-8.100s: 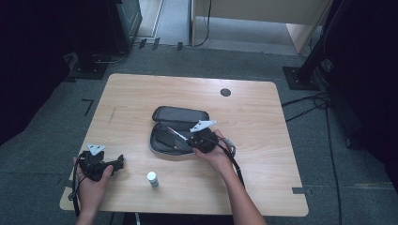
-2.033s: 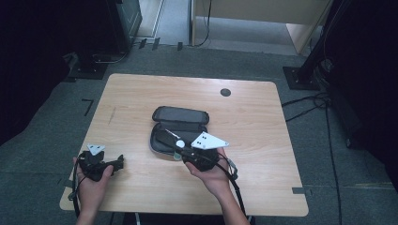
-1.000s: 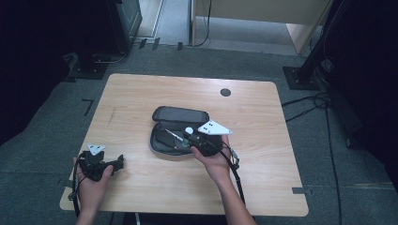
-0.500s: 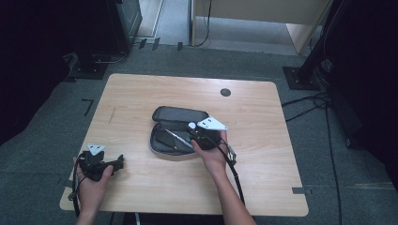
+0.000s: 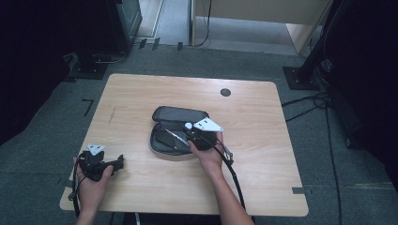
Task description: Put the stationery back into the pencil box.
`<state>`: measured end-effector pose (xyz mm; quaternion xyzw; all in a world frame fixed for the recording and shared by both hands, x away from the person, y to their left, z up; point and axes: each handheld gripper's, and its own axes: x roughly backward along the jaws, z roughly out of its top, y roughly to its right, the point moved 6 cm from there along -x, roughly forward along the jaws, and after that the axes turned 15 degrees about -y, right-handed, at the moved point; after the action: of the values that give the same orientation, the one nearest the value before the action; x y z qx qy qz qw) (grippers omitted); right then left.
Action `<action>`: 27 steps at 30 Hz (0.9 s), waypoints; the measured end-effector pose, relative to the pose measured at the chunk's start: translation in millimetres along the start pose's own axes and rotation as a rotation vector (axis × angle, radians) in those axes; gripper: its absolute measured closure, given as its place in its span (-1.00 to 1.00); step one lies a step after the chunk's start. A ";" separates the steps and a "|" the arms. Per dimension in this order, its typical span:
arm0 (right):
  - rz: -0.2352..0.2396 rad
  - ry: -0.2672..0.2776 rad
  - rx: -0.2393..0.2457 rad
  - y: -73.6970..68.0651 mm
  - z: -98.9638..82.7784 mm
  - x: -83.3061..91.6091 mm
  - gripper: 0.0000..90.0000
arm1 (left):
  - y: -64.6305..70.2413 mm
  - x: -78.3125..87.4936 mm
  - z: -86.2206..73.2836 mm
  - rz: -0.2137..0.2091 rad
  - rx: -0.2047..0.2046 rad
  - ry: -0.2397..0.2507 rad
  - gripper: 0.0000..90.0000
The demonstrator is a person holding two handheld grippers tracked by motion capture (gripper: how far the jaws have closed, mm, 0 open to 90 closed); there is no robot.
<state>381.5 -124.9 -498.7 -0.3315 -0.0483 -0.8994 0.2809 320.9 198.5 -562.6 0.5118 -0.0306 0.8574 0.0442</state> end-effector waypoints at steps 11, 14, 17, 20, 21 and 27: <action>0.031 -0.035 -0.010 7.9 -12.8 15.8 0.45 | 0.0 0.0 0.0 0.000 0.000 0.000 -1.00; 0.041 -0.056 0.001 8.8 -16.0 19.2 0.45 | 0.0 0.0 0.0 0.000 0.000 0.000 -1.00; 0.042 -0.085 0.008 11.6 -19.1 22.7 0.45 | 0.0 0.0 0.0 0.000 0.000 0.000 -1.00; 0.041 -0.104 0.007 15.2 -22.5 24.6 0.45 | 0.0 0.0 0.0 0.000 0.000 0.000 -1.00; 0.039 -0.106 0.004 16.4 -23.4 24.5 0.45 | 0.0 0.0 0.0 0.000 0.000 0.000 -1.00; 0.058 -0.125 -0.007 14.8 -26.5 19.6 0.45 | 0.0 0.0 0.0 0.000 0.000 0.000 -1.00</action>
<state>362.2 -153.9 -508.4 -0.3893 -0.0530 -0.8686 0.3020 320.9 198.5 -562.6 0.5117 -0.0307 0.8575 0.0440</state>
